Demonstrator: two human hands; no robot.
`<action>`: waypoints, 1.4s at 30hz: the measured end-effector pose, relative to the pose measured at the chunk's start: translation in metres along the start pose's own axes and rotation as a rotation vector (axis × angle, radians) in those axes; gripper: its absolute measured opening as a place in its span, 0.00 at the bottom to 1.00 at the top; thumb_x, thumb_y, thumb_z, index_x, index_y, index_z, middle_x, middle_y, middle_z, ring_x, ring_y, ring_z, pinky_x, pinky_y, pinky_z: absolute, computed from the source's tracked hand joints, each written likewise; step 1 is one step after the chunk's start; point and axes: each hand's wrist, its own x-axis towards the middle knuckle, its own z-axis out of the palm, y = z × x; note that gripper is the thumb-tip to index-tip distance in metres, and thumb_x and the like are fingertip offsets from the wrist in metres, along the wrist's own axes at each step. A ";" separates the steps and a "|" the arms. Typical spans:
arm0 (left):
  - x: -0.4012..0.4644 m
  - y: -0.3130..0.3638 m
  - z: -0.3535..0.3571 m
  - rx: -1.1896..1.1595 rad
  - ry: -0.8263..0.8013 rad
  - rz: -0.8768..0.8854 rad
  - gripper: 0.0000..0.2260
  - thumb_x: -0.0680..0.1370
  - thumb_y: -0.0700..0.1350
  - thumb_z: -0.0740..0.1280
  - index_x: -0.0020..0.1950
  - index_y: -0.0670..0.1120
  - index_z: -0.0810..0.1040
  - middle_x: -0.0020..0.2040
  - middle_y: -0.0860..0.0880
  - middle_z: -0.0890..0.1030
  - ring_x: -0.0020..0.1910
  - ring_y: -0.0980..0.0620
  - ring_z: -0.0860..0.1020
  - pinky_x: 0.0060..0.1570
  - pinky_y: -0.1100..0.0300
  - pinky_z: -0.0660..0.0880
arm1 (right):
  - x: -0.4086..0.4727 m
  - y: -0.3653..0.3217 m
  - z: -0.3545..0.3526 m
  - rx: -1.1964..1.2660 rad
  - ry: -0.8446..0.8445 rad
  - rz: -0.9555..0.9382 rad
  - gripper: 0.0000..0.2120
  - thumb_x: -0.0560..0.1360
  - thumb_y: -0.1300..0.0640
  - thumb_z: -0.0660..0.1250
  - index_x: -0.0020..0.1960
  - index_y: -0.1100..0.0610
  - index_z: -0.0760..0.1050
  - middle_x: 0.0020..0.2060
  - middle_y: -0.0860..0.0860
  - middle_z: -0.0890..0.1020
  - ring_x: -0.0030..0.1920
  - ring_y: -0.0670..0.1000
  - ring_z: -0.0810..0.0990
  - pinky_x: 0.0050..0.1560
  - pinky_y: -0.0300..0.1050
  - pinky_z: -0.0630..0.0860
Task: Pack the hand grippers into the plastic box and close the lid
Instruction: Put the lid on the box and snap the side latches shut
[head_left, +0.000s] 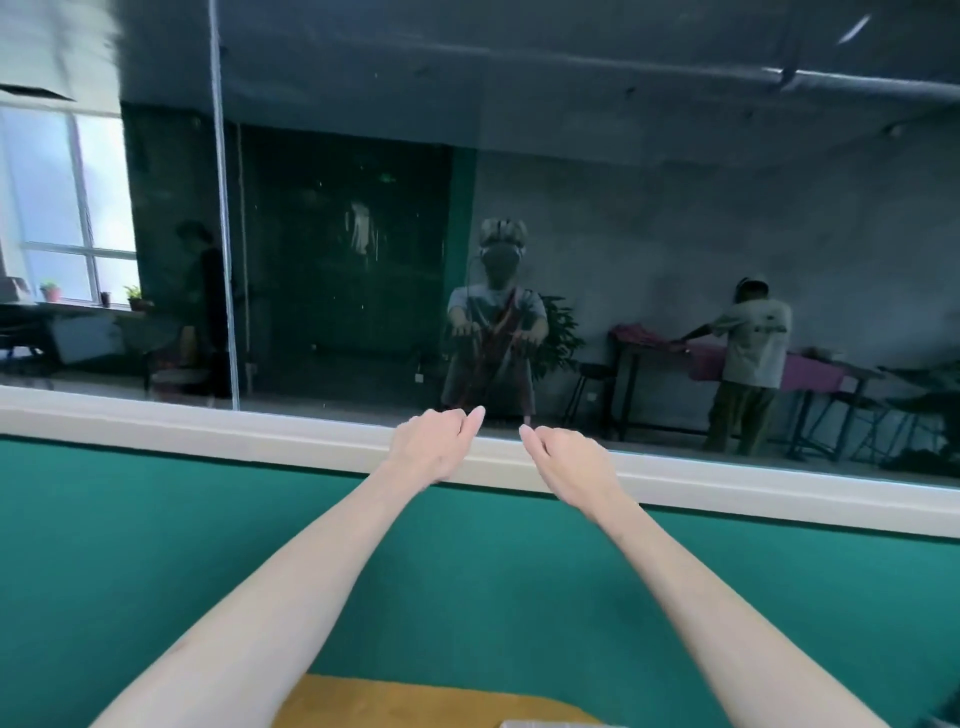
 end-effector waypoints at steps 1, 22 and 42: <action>0.004 0.001 -0.004 -0.007 0.016 -0.007 0.27 0.84 0.63 0.44 0.41 0.47 0.72 0.38 0.47 0.76 0.45 0.40 0.75 0.47 0.50 0.71 | 0.003 -0.002 -0.003 -0.010 0.013 -0.003 0.26 0.83 0.40 0.48 0.35 0.56 0.65 0.34 0.52 0.78 0.39 0.58 0.76 0.43 0.52 0.75; 0.006 0.052 0.154 0.125 -0.129 0.072 0.24 0.85 0.58 0.43 0.69 0.46 0.69 0.58 0.43 0.80 0.54 0.41 0.79 0.44 0.49 0.73 | -0.016 0.115 0.090 -0.115 -0.116 0.049 0.14 0.85 0.49 0.52 0.63 0.51 0.72 0.55 0.54 0.78 0.55 0.62 0.75 0.49 0.58 0.79; -0.025 0.075 0.483 0.134 -0.543 -0.084 0.30 0.84 0.63 0.45 0.81 0.48 0.49 0.70 0.44 0.68 0.55 0.45 0.79 0.41 0.54 0.76 | -0.082 0.342 0.339 -0.056 -0.582 0.341 0.27 0.83 0.39 0.46 0.75 0.51 0.64 0.66 0.54 0.72 0.64 0.58 0.71 0.60 0.56 0.73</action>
